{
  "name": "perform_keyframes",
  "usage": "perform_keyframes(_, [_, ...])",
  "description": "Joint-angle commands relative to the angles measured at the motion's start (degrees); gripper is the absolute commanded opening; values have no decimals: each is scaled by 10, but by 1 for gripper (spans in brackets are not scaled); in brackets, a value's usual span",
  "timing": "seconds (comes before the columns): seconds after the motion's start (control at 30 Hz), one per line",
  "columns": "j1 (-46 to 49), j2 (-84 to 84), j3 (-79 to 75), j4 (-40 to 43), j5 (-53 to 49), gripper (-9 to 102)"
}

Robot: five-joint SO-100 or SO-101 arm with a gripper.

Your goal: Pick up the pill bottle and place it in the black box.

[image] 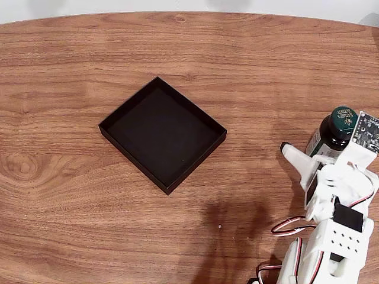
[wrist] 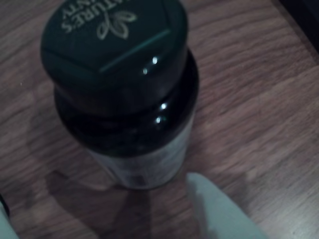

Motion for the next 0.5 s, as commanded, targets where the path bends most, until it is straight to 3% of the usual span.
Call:
perform_keyframes(0.0, [-12, -10, -11, -33, -11, 47])
perform_keyframes(0.47, [-6, -116, -16, -166, -10, 46])
